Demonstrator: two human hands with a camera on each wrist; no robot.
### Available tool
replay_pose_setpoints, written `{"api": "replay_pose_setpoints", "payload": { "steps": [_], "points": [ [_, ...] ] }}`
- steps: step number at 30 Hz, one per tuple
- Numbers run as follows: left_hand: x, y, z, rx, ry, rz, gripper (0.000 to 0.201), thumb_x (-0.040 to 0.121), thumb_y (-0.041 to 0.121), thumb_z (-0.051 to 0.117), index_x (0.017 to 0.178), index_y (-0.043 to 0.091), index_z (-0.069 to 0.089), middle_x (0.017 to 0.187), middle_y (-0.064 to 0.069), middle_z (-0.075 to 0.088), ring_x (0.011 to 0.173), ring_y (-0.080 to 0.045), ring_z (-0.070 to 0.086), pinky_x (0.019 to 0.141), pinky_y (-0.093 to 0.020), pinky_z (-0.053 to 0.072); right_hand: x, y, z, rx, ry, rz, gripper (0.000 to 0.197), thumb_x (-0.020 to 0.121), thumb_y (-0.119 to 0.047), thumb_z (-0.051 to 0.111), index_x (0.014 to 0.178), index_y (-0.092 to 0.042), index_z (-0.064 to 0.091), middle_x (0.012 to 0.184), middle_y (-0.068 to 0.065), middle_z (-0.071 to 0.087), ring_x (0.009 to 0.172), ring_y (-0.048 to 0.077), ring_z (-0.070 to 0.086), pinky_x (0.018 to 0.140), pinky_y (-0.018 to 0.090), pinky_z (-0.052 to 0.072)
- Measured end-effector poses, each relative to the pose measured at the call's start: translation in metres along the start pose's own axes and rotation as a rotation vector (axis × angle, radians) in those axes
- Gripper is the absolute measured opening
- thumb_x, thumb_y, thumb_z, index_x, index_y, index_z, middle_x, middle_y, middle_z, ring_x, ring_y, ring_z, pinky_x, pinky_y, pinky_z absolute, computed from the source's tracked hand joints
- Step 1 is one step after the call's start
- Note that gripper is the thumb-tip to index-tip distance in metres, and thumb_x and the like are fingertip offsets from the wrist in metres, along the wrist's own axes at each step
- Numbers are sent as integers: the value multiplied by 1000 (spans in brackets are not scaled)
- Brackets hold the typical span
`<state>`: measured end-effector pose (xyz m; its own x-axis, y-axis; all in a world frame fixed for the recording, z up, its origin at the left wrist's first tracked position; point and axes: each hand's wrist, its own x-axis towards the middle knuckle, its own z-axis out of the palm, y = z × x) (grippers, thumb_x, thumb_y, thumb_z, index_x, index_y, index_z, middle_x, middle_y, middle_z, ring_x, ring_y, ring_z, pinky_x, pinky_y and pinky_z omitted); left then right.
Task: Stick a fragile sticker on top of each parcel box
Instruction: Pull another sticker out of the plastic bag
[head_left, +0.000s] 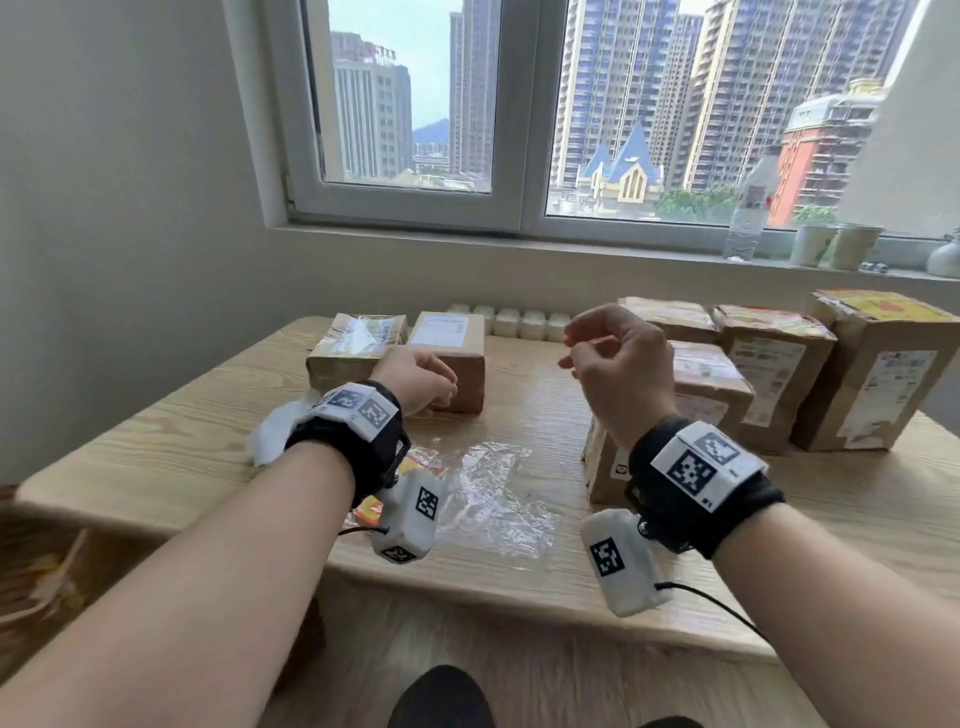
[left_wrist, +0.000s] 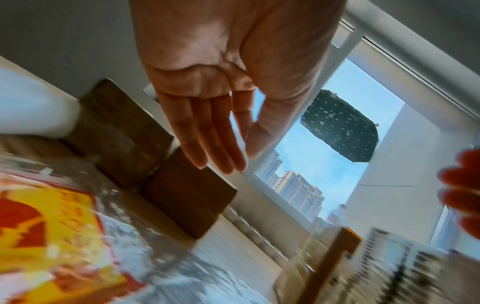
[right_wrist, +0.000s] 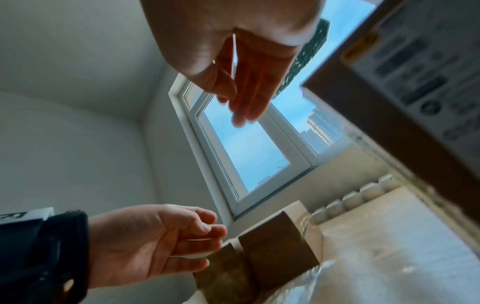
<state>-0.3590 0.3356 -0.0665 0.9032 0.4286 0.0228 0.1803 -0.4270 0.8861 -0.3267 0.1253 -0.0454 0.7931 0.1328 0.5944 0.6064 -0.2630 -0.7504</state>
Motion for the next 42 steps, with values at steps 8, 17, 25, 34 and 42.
{"api": "replay_pose_setpoints", "payload": {
  "steps": [8, 17, 25, 34, 42],
  "points": [
    [3, -61, -51, 157, 113, -159, 16, 80, 3, 64, 85, 16, 71, 95, -6, 69, 88, -18, 61, 69, -24, 48, -26, 8, 78, -104, -674, 51, 20, 88, -3, 61, 81, -20, 68, 81, 3, 73, 78, 16, 72, 74, 31, 60],
    [12, -89, -32, 287, -70, -252, 37, 74, 0, 73, 107, 16, 70, 112, -4, 65, 100, -17, 55, 80, -25, 42, -37, 29, 104, -565, -912, -46, 20, 86, -11, 59, 91, -17, 78, 95, -4, 74, 84, 10, 64, 86, 29, 54],
    [20, -99, -25, 282, -110, -293, 48, 76, -7, 71, 119, 12, 64, 123, -6, 62, 95, -17, 53, 69, -24, 45, -34, 50, 98, -636, -1024, 40, 43, 72, -41, 80, 109, -25, 68, 104, -8, 67, 94, 9, 60, 82, 26, 50],
    [28, -115, -24, 345, -82, -264, 48, 72, 4, 78, 115, 21, 66, 126, -1, 61, 114, -20, 56, 95, -30, 46, -28, 62, 82, -824, -911, 262, 76, 81, -46, 70, 143, -18, 35, 140, 9, 40, 119, 23, 50, 100, 33, 43],
    [25, -113, -21, 334, -34, -260, 33, 84, 4, 66, 112, 20, 67, 122, -4, 63, 108, -20, 59, 89, -29, 49, -29, 58, 58, -469, -758, 633, 25, 95, -3, 48, 119, 0, 42, 95, 20, 66, 75, 29, 70, 68, 43, 61]
  ]
}}
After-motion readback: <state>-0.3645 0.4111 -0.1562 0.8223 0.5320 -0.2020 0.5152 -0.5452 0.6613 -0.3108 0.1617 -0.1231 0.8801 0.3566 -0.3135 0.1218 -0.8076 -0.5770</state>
